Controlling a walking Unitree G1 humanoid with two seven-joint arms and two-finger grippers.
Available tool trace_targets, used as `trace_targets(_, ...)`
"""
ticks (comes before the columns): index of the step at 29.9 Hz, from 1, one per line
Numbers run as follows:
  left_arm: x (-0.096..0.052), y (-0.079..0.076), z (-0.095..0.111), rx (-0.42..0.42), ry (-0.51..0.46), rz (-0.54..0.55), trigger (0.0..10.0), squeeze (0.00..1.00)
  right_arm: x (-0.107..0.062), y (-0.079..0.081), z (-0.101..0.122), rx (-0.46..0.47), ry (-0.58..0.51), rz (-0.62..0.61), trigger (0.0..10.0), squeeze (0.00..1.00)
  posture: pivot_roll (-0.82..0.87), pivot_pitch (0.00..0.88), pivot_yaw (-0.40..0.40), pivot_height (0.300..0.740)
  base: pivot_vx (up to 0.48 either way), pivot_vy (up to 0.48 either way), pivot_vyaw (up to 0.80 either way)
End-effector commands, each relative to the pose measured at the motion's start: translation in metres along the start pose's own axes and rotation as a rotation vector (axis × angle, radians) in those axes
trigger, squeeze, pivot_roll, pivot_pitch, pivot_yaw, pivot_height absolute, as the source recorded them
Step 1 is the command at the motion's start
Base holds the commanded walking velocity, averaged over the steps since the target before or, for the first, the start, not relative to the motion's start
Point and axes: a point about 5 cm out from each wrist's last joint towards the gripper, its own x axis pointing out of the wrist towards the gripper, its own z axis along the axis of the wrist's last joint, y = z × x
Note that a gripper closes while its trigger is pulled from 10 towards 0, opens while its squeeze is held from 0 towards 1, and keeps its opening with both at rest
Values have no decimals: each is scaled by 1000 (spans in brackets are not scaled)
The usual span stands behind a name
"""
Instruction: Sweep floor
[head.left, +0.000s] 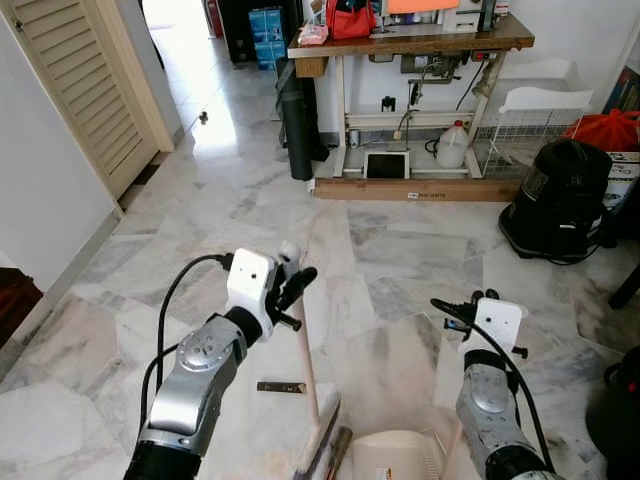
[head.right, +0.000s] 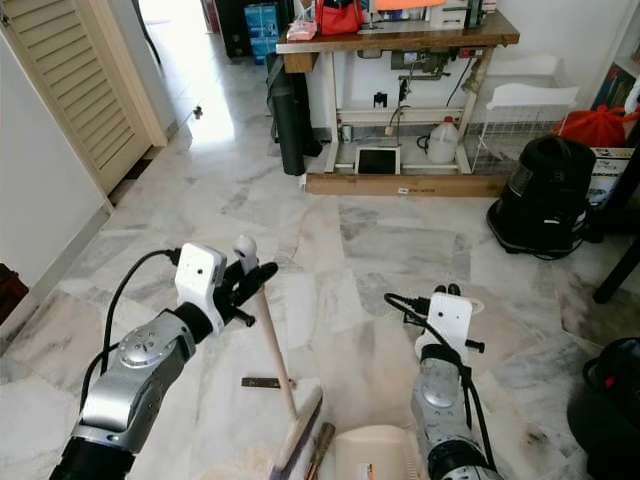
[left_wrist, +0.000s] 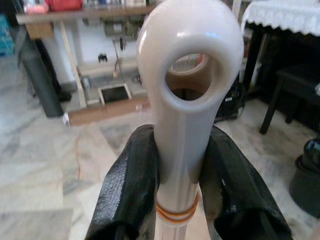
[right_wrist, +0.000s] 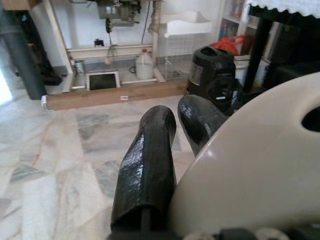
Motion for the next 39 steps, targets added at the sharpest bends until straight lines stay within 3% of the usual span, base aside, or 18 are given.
trace_targets(1,0,4,13,15,-39,7,10000,0,-1,4,1,-6,-8,14,10000,0,78,0,112,740,0,0,0)
trace_targets(8,4,0,2,42,25,-44,10000,0,-6,7,-3,-16,-4,8,10000,0,78,0,115,740,0,0,0)
trace_targets(15,17,-16,1,54,37,-127,10000,0,-10,2,-6,-15,-15,-19,10000,0,55,0,120,740,0,0,0)
trace_targets(25,12,-30,-19,46,141,-208,10000,0,-10,-5,-4,-31,-36,-44,10000,0,17,0,113,740,0,0,0)
trace_targets(33,15,-27,-9,91,85,-154,10000,0,-9,-13,-3,-41,-53,-54,10000,0,10,0,100,740,0,0,0)
trace_targets(39,10,-22,-14,139,110,-151,10000,0,-10,-12,-4,-45,-50,-47,10000,0,11,0,91,740,0,0,0)
